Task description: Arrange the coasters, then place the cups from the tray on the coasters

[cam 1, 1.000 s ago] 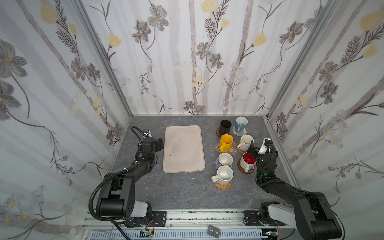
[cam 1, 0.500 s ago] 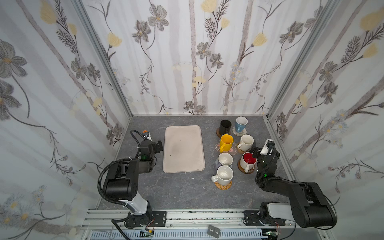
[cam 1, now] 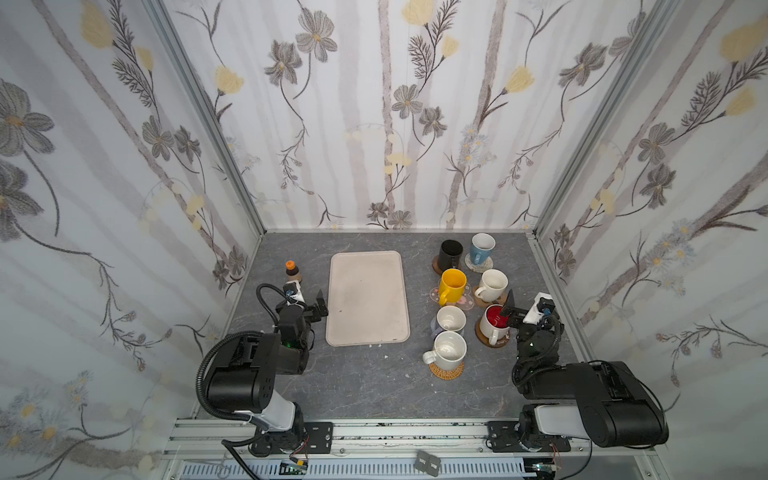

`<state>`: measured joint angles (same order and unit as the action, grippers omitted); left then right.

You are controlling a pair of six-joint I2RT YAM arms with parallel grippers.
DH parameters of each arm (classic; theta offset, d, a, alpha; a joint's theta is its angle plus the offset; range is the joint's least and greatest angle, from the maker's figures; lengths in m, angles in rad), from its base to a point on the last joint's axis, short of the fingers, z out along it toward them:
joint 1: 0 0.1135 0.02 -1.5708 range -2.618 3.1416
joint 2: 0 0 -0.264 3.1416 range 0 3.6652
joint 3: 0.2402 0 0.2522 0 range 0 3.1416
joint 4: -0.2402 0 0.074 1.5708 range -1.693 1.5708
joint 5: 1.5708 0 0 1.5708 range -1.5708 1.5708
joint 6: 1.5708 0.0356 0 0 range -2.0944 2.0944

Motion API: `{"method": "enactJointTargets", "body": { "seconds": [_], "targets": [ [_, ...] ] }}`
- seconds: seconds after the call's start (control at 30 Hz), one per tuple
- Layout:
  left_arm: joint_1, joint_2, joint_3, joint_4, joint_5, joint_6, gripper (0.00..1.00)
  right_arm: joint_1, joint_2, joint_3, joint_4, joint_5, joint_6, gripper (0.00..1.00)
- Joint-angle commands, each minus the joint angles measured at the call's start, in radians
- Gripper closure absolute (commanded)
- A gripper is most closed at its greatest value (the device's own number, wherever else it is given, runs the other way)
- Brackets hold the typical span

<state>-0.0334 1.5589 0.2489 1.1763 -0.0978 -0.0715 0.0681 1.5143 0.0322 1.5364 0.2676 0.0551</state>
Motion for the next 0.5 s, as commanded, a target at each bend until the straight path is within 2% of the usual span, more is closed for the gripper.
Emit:
{"method": "enactJointTargets", "body": {
  "seconds": [0.0, 0.2, 0.47],
  "targets": [
    [-0.006, 0.013, -0.017, 0.152, 0.006, 0.026, 0.0, 0.006, 0.007, -0.011, 0.135, -0.038, -0.035, 0.0],
    [-0.016, 0.017, -0.03, 0.181, 0.014, 0.042, 0.0, 0.009, 0.011, -0.018, 0.154, -0.086, -0.055, 0.0],
    [-0.051, 0.018, -0.042, 0.21, -0.057, 0.066, 0.0, 0.022, 0.008, 0.006, 0.108, -0.097, -0.077, 0.0]
  ]
}}
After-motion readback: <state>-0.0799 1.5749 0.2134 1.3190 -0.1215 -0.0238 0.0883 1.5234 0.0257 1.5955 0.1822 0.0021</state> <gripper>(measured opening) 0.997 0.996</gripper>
